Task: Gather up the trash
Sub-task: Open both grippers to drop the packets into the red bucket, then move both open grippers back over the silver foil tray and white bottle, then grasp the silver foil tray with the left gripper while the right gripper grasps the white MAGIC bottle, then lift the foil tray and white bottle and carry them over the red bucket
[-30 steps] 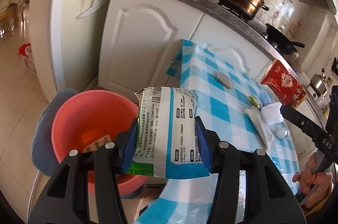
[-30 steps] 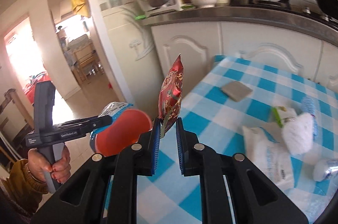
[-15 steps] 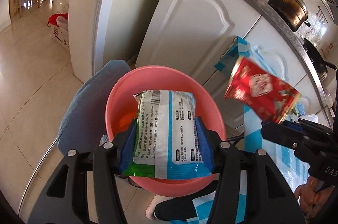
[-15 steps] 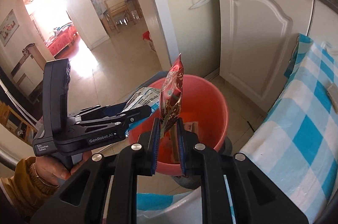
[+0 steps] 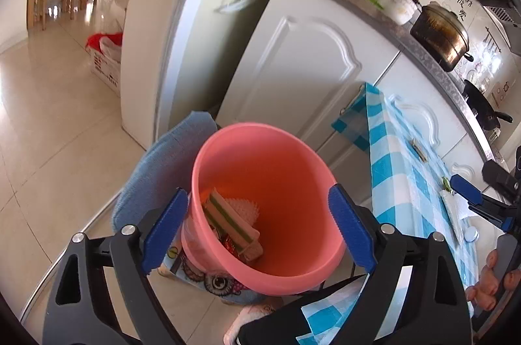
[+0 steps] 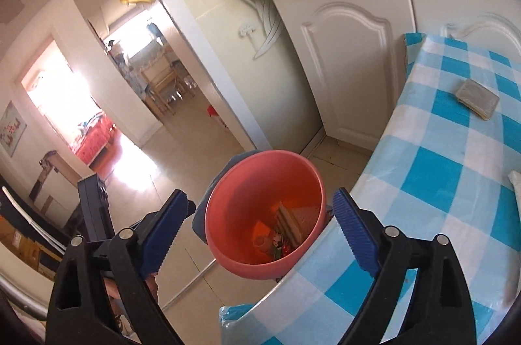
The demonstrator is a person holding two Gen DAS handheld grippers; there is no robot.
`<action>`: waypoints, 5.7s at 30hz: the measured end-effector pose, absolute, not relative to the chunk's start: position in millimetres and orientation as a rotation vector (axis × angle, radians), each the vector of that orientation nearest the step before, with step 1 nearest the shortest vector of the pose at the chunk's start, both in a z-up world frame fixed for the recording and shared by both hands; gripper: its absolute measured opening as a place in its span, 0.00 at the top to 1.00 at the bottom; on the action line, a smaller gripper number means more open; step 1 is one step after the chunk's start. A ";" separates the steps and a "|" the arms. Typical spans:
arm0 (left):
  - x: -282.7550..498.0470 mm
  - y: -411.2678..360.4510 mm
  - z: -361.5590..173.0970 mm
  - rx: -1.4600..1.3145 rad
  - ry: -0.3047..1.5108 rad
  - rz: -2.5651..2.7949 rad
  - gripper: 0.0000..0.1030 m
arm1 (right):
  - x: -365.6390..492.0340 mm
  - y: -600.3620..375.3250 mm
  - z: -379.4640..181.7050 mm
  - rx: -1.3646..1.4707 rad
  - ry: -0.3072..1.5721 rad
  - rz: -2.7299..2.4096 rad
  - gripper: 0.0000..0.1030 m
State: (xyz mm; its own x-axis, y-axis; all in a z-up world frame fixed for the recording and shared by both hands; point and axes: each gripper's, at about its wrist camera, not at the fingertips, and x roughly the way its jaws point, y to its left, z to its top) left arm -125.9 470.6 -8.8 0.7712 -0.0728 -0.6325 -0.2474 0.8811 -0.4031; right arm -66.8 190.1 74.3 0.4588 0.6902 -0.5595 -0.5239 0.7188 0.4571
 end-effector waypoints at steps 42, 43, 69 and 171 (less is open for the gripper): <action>-90.3 176.0 83.7 -0.098 0.763 -0.252 0.09 | -105.5 -212.5 56.7 0.873 0.366 0.369 0.04; -87.0 170.2 85.0 -0.090 0.764 -0.258 0.09 | -105.7 -220.4 53.1 0.895 0.366 0.357 0.04; 73.0 102.0 83.5 0.131 0.737 -0.299 0.09 | -99.3 -235.9 10.3 0.863 0.560 0.002 0.06; -62.9 205.4 53.2 -0.017 0.747 -0.091 0.38 | -95.7 -177.9 42.8 0.670 0.554 0.231 0.55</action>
State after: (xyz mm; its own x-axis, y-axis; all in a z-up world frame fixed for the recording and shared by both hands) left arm -62.9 205.4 53.2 0.7303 -0.0886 -0.6773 0.0764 0.9959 -0.0479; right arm -95.7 -177.9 42.8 0.8315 0.3745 -0.4104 -0.0277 0.7657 0.6427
